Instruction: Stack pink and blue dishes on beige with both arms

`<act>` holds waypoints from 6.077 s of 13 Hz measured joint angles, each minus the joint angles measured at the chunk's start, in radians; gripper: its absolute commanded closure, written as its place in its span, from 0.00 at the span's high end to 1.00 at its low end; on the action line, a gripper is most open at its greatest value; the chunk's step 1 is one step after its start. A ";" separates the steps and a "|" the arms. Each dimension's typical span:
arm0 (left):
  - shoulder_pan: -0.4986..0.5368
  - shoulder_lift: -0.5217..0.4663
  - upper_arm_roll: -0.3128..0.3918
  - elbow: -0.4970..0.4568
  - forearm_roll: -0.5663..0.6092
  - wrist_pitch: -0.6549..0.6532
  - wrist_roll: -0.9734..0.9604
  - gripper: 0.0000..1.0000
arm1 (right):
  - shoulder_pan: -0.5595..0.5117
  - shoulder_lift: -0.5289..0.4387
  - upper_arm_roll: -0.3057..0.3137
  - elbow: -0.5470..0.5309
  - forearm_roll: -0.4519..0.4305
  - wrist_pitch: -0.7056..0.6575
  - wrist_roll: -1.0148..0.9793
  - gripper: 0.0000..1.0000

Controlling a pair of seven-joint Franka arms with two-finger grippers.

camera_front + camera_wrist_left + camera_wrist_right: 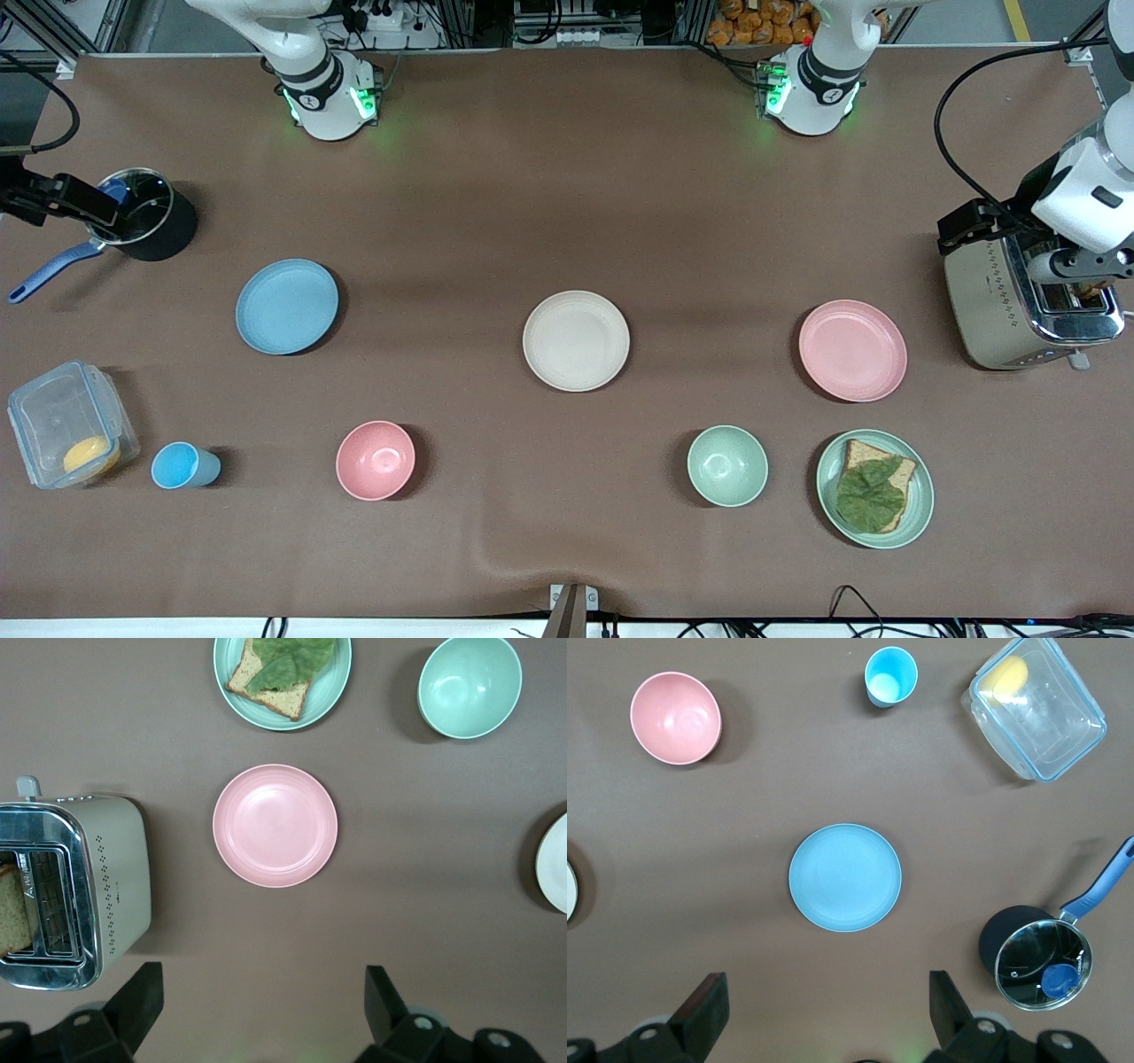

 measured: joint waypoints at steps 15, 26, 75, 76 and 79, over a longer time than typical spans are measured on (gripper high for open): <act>0.134 0.260 0.018 -0.338 0.028 0.552 0.033 1.00 | -0.002 0.082 0.001 -0.017 0.001 0.011 -0.047 1.00; 0.213 0.384 0.021 -0.489 0.115 0.840 0.039 1.00 | -0.154 0.302 -0.007 -0.324 0.047 0.443 -0.292 1.00; -0.139 0.625 -0.484 -0.243 0.186 0.855 -0.985 0.00 | -0.111 0.475 0.008 -0.180 0.105 0.252 -0.512 0.00; -0.139 0.627 -0.483 -0.245 0.186 0.855 -0.985 0.00 | -0.110 0.475 0.008 -0.176 0.105 0.243 -0.511 0.00; -0.139 0.627 -0.481 -0.247 0.186 0.855 -0.986 0.44 | -0.109 0.475 0.008 -0.159 0.105 0.229 -0.511 0.00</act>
